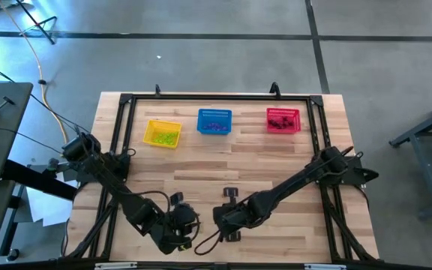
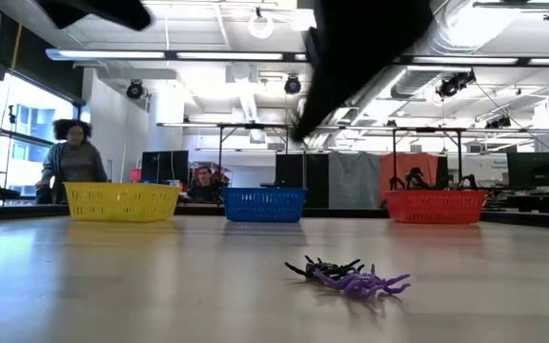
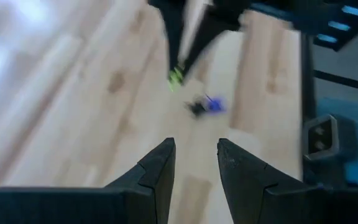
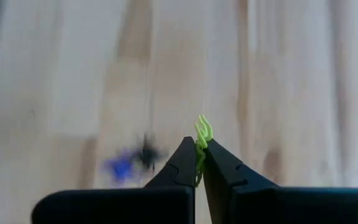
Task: Sort Halloween decoration
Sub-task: Put the green spider toy into the yellow bin
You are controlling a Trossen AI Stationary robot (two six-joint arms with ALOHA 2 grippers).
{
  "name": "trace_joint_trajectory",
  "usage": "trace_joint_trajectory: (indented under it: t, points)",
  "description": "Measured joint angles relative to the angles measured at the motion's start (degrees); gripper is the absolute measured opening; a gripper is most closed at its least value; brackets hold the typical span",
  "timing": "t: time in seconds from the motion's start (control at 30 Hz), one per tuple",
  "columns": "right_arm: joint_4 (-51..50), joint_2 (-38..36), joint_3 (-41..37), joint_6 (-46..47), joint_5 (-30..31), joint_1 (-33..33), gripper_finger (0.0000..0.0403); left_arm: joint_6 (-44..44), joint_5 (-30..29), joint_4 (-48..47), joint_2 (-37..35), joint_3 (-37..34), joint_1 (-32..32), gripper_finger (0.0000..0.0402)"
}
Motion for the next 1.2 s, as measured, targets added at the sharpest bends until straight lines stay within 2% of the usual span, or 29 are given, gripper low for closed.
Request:
trace_joint_trajectory:
  t: [0.13,0.27,0.47,0.63,0.77,1.0,1.2]
  points:
    - [-2.1,-0.3,5.5,-2.0,2.6,1.1,0.0002,4.1,-5.7,0.4,0.0,0.0,1.5,0.0110]
    - [-8.3,-0.2,11.5,-2.4,8.8,2.7,0.0001,8.1,-12.3,1.0,0.0,0.0,2.2,0.0110]
    - [-15.7,-0.2,16.8,-2.0,18.5,4.8,0.0001,18.5,-21.8,9.6,0.0,0.0,1.9,0.0110]
    - [-16.7,-0.2,17.5,-1.7,20.8,5.5,0.0000,27.7,-22.1,18.6,0.0,0.0,1.9,0.0110]
    - [-17.2,-0.2,17.5,-0.9,21.9,5.7,0.0000,31.2,-22.1,22.1,0.0,0.0,1.9,0.0110]
    - [-17.5,-0.2,17.5,-0.9,23.9,5.7,0.0000,31.1,-18.9,23.1,0.0,0.0,2.0,0.0110]
    - [-16.6,-0.2,17.5,-0.9,25.5,5.7,0.0000,31.1,-18.8,23.1,0.0,0.0,2.0,0.0110]
